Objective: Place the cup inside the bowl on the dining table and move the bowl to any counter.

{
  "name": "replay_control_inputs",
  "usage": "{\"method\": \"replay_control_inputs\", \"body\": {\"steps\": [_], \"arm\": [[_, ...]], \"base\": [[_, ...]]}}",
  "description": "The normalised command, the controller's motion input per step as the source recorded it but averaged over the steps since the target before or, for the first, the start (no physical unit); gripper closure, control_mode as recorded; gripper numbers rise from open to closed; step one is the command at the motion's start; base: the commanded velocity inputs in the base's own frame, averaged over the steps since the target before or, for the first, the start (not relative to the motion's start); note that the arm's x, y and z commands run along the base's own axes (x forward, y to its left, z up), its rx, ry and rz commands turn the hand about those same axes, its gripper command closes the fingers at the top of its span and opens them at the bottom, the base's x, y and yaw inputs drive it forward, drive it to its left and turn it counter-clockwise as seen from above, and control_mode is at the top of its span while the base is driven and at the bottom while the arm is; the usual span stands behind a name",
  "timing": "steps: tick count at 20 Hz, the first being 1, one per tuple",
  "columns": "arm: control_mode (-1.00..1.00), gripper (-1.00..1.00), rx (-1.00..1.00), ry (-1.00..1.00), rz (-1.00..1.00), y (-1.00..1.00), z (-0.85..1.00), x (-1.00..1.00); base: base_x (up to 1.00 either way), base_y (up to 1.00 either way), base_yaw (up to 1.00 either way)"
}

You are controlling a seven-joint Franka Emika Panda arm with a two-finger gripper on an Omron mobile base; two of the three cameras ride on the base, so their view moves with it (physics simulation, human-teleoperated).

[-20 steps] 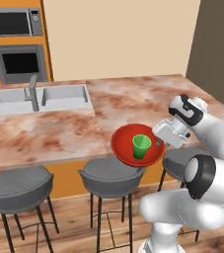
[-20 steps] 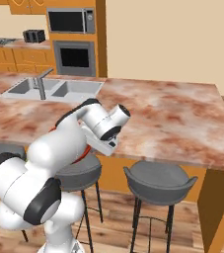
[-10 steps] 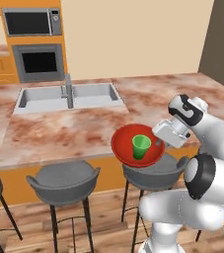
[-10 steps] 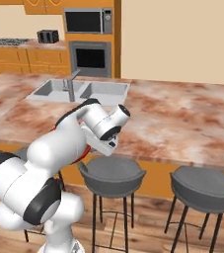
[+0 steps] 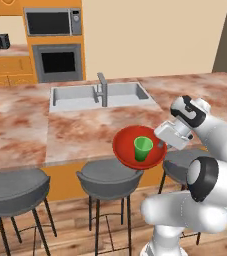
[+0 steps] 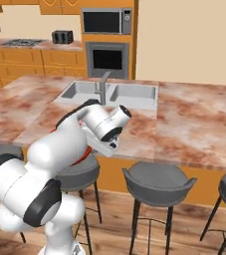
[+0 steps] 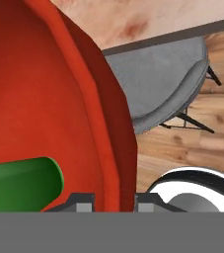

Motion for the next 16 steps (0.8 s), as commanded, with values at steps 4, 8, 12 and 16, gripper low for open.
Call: {"method": "replay_control_inputs", "body": {"steps": [4, 8, 12, 16], "arm": [[1.0, 1.0, 0.0, 0.0, 0.0, 0.0, 0.0, 0.0], [1.0, 1.0, 0.0, 0.0, 0.0, 0.0, 0.0, 0.0], [1.0, 1.0, 0.0, 0.0, 0.0, 0.0, 0.0, 0.0], [1.0, 1.0, 0.0, 0.0, 0.0, 0.0, 0.0, 0.0]], "base": [[-0.18, 0.76, 0.0], [-0.18, 0.76, 0.0], [-0.16, 0.77, 0.0], [-0.17, 0.78, 0.0]]}}
